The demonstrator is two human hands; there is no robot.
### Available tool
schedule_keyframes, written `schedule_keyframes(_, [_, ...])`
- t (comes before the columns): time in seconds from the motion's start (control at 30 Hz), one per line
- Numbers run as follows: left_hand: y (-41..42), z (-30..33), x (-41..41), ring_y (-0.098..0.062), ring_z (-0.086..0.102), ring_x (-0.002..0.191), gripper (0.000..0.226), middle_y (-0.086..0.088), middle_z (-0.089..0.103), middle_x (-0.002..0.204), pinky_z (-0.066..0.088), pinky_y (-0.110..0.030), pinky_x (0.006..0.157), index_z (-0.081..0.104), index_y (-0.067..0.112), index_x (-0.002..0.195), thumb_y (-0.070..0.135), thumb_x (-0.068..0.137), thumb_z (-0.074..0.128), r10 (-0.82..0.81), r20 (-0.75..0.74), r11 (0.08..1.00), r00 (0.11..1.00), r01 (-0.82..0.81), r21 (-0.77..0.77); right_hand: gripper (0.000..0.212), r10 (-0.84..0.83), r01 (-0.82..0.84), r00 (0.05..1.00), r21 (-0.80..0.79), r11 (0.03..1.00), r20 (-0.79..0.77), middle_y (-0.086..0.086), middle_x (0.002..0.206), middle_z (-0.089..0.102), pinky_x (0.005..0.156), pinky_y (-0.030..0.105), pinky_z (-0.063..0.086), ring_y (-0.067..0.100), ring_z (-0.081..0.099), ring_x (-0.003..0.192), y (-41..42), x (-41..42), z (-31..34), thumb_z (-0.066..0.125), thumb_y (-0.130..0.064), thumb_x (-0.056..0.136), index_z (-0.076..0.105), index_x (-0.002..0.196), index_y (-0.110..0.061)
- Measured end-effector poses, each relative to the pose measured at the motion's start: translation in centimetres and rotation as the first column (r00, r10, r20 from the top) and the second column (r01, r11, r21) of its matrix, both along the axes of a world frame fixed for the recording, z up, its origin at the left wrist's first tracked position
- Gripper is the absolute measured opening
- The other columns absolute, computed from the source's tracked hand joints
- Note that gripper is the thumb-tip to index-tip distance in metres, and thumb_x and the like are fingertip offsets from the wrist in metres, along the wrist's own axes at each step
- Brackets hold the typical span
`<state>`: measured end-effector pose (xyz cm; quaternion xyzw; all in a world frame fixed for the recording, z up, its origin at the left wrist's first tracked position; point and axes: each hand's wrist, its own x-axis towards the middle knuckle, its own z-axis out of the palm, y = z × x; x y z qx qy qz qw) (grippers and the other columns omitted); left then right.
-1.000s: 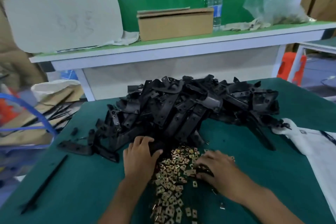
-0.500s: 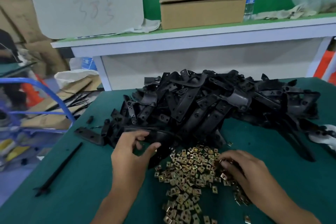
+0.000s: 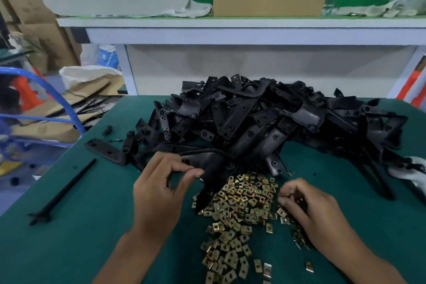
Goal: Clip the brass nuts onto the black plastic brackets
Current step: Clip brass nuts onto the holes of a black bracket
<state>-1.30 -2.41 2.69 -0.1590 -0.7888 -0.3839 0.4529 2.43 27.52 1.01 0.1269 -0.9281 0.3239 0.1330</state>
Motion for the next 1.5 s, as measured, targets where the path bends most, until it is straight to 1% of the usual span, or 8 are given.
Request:
schedule_keyframes(0.3, [0.9, 0.5, 0.8, -0.002, 0.057, 0.073, 0.034, 0.016, 0.058, 0.075, 0.042, -0.014, 0.073, 0.068, 0.015, 0.068, 0.044, 0.087, 0.071, 0.052, -0.105, 0.998, 0.993, -0.056, -0.03, 0.009, 0.1, -0.001, 0.981, -0.512, 0.859, 0.166, 0.01, 0.083, 0.068, 0.065, 0.023, 0.049, 0.018, 0.06, 0.068, -1.5, 0.3, 0.8, 0.062, -0.039, 0.089, 0.064, 0.092, -0.03])
schedule_keyframes(0.47, [1.7, 1.5, 1.8, -0.002, 0.055, 0.063, 0.03, 0.012, 0.061, 0.069, 0.042, -0.012, 0.063, 0.061, 0.028, 0.07, 0.046, 0.094, 0.062, -0.187, 0.284, 0.927, 0.941, 0.072, 0.369, 0.014, 0.357, 0.22, 0.874, -0.923, 0.316, 0.33, 0.011, 0.085, 0.065, 0.055, 0.02, 0.05, 0.01, 0.059, 0.066, -1.4, 0.0, 1.6, 0.066, -0.022, 0.087, 0.067, 0.087, -0.008])
schedule_keyframes(0.6, [3.7, 2.2, 2.9, -0.022, 0.075, 0.088, 0.035, -0.003, 0.076, 0.111, 0.061, -0.033, 0.068, 0.075, 0.016, 0.112, 0.035, 0.098, 0.048, -0.839, 0.265, 0.375, 0.474, 0.153, 0.914, 0.012, 0.434, 0.304, 0.845, -0.948, 0.093, 0.313, 0.005, 0.086, 0.062, 0.049, 0.018, 0.049, 0.008, 0.053, 0.064, -0.9, -0.4, 1.8, 0.065, -0.014, 0.085, 0.065, 0.094, -0.005])
schedule_keyframes(0.77, [4.8, 1.3, 3.8, -0.012, 0.048, 0.07, 0.041, -0.002, 0.06, 0.095, 0.04, -0.024, 0.061, 0.066, 0.004, 0.123, 0.036, 0.102, 0.05, -0.997, 0.077, 0.077, -0.028, 0.026, 0.997, 0.009, 0.456, 0.284, 0.838, -0.953, 0.102, 0.299, 0.003, 0.087, 0.061, 0.047, 0.016, 0.041, 0.005, 0.045, 0.06, -0.8, -0.6, 1.6, 0.064, -0.014, 0.088, 0.071, 0.092, -0.012])
schedule_keyframes(0.87, [4.8, 0.9, 3.7, -0.013, 0.046, 0.074, 0.031, -0.001, 0.049, 0.097, 0.04, -0.026, 0.066, 0.062, 0.01, 0.12, 0.028, 0.107, 0.04, -0.991, -0.048, -0.048, -0.123, 0.001, 0.999, 0.014, 0.468, 0.286, 0.833, -0.954, 0.094, 0.296, 0.003, 0.085, 0.06, 0.047, 0.016, 0.039, 0.005, 0.041, 0.059, -0.7, -0.7, 1.4, 0.062, -0.014, 0.09, 0.074, 0.097, -0.013])
schedule_keyframes(1.1, [3.9, 0.9, 3.2, -0.01, 0.054, 0.078, 0.063, -0.005, 0.059, 0.113, 0.046, -0.018, 0.045, 0.052, 0.033, 0.144, 0.037, 0.087, 0.079, -0.984, 0.083, 0.045, -0.159, 0.234, 0.971, 0.016, 0.444, 0.261, 0.849, -0.958, 0.121, 0.287, 0.002, 0.09, 0.061, 0.049, 0.016, 0.039, 0.004, 0.041, 0.059, -0.7, -0.7, 1.5, 0.063, -0.015, 0.089, 0.075, 0.1, -0.013])
schedule_keyframes(1.27, [5.2, 0.4, 4.4, -0.019, 0.07, 0.095, 0.05, -0.006, 0.071, 0.117, 0.061, -0.045, 0.078, 0.066, 0.026, 0.131, 0.037, 0.085, 0.081, -0.949, 0.277, 0.23, -0.148, 0.273, 0.934, 0.023, 0.416, 0.203, 0.869, -0.96, 0.194, 0.268, -0.002, 0.092, 0.06, 0.052, 0.016, 0.038, 0.004, 0.037, 0.062, -0.7, -0.5, 1.5, 0.064, -0.017, 0.091, 0.075, 0.11, -0.013])
schedule_keyframes(1.5, [7.3, -0.7, 5.4, -0.029, 0.071, 0.107, 0.045, -0.017, 0.075, 0.112, 0.061, -0.039, 0.083, 0.074, 0.023, 0.117, 0.052, 0.083, 0.077, -0.863, 0.493, 0.43, -0.114, 0.347, 0.834, 0.027, 0.456, 0.074, 0.857, -0.933, 0.352, 0.24, -0.004, 0.086, 0.059, 0.052, 0.013, 0.039, 0.003, 0.039, 0.059, -0.8, 0.0, 1.9, 0.079, -0.03, 0.085, 0.075, 0.106, -0.014])
